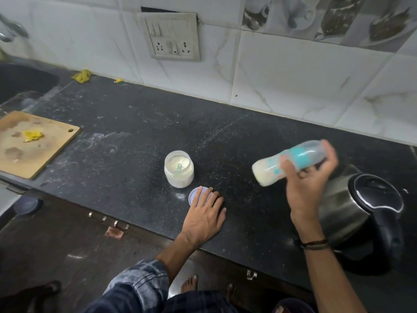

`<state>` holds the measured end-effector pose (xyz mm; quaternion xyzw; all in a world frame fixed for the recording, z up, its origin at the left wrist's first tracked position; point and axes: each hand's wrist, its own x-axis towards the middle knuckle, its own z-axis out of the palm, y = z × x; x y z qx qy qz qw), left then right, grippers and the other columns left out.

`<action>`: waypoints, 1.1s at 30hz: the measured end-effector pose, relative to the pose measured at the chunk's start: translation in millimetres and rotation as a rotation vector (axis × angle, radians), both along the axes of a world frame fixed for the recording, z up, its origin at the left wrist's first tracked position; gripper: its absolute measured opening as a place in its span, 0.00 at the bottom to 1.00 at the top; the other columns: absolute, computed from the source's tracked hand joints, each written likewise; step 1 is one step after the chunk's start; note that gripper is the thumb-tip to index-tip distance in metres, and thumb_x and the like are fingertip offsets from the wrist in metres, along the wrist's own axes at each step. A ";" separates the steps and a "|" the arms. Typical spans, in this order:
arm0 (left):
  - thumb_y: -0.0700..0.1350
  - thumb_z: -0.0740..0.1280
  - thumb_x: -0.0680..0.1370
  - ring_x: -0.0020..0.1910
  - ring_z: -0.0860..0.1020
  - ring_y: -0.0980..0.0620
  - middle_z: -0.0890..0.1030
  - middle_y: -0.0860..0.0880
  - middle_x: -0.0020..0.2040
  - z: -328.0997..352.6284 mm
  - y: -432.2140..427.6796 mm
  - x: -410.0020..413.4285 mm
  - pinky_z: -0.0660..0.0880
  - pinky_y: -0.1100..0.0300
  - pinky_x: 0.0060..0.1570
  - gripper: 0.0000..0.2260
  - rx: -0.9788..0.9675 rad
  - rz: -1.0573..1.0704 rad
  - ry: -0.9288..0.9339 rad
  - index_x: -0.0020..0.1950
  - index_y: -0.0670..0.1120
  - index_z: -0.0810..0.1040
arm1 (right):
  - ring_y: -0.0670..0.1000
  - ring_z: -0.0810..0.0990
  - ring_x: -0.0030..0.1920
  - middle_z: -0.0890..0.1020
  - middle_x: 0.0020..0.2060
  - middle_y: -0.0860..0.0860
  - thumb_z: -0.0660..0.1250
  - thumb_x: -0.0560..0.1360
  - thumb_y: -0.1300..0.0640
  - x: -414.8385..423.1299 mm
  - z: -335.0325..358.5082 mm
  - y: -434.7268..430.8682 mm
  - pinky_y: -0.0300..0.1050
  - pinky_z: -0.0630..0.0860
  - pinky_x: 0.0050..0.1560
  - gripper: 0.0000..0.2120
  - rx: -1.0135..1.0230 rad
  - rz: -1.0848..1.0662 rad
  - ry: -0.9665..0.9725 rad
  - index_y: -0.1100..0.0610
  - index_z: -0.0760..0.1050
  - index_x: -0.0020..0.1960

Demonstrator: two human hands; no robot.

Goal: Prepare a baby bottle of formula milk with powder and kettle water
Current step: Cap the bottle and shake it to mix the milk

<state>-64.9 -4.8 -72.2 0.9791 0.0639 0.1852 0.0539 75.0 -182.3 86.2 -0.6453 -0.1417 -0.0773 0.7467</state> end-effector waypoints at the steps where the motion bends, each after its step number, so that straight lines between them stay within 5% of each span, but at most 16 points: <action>1: 0.55 0.61 0.85 0.70 0.75 0.43 0.80 0.47 0.65 -0.3 -0.2 0.8 0.68 0.41 0.76 0.17 -0.001 0.005 0.001 0.64 0.47 0.82 | 0.47 0.83 0.59 0.78 0.63 0.40 0.77 0.75 0.58 3.9 -2.8 -0.3 0.47 0.83 0.57 0.38 0.055 -0.062 0.000 0.46 0.59 0.76; 5: 0.55 0.60 0.85 0.71 0.75 0.43 0.80 0.47 0.65 -4.7 1.3 -1.8 0.66 0.41 0.76 0.17 -0.001 0.000 0.002 0.64 0.47 0.82 | 0.50 0.82 0.60 0.75 0.66 0.36 0.79 0.73 0.55 0.3 -22.9 3.6 0.52 0.82 0.59 0.41 -0.371 0.104 -0.029 0.40 0.59 0.77; 8: 0.56 0.60 0.85 0.71 0.74 0.44 0.80 0.47 0.65 -5.8 1.4 -0.4 0.65 0.42 0.77 0.18 -0.004 0.003 0.000 0.65 0.47 0.81 | 0.53 0.80 0.65 0.74 0.72 0.43 0.79 0.72 0.51 -5.6 -43.2 1.7 0.60 0.79 0.64 0.42 -0.627 0.163 -0.039 0.33 0.57 0.76; 12: 0.56 0.60 0.85 0.72 0.73 0.44 0.79 0.47 0.66 -7.0 1.9 -0.5 0.64 0.42 0.77 0.18 -0.007 0.006 0.008 0.65 0.47 0.81 | 0.50 0.76 0.68 0.71 0.75 0.44 0.79 0.73 0.51 -12.0 -59.9 4.0 0.53 0.76 0.65 0.44 -0.760 0.213 -0.078 0.34 0.55 0.77; 17: 0.56 0.60 0.86 0.73 0.72 0.44 0.79 0.47 0.67 -10.2 2.0 0.3 0.62 0.44 0.77 0.17 -0.014 0.000 0.010 0.66 0.47 0.80 | 0.49 0.75 0.67 0.74 0.72 0.49 0.81 0.72 0.50 -18.9 -76.5 6.4 0.49 0.73 0.62 0.48 -0.812 0.209 -0.012 0.36 0.52 0.79; 23: 0.57 0.58 0.86 0.73 0.72 0.44 0.78 0.47 0.68 -12.1 3.4 0.6 0.66 0.42 0.76 0.18 -0.021 -0.002 0.027 0.66 0.48 0.79 | 0.53 0.75 0.67 0.77 0.68 0.51 0.82 0.71 0.51 -22.2 -99.6 6.9 0.47 0.72 0.64 0.39 -0.839 0.166 0.021 0.53 0.68 0.76; 27: 0.56 0.59 0.86 0.73 0.73 0.44 0.79 0.47 0.67 -9.6 2.3 0.4 0.66 0.42 0.76 0.18 -0.013 0.001 0.032 0.66 0.48 0.80 | 0.54 0.76 0.68 0.77 0.68 0.51 0.80 0.71 0.48 -24.9 -108.9 6.7 0.46 0.71 0.61 0.39 -0.856 0.202 0.104 0.49 0.65 0.76; 30: 0.57 0.58 0.86 0.72 0.73 0.44 0.79 0.47 0.67 -8.4 2.4 0.1 0.66 0.42 0.76 0.19 -0.008 0.000 0.033 0.66 0.48 0.80 | 0.57 0.80 0.66 0.77 0.70 0.50 0.82 0.69 0.47 -21.9 -94.6 3.0 0.55 0.77 0.61 0.46 -0.829 0.179 0.059 0.39 0.57 0.78; 33: 0.57 0.58 0.86 0.72 0.73 0.45 0.79 0.48 0.67 -8.9 3.2 -0.6 0.66 0.43 0.76 0.18 -0.014 -0.001 0.026 0.66 0.48 0.80 | 0.54 0.80 0.67 0.71 0.75 0.41 0.84 0.68 0.53 -19.2 -59.6 0.0 0.60 0.80 0.64 0.58 -0.554 0.143 0.031 0.33 0.47 0.81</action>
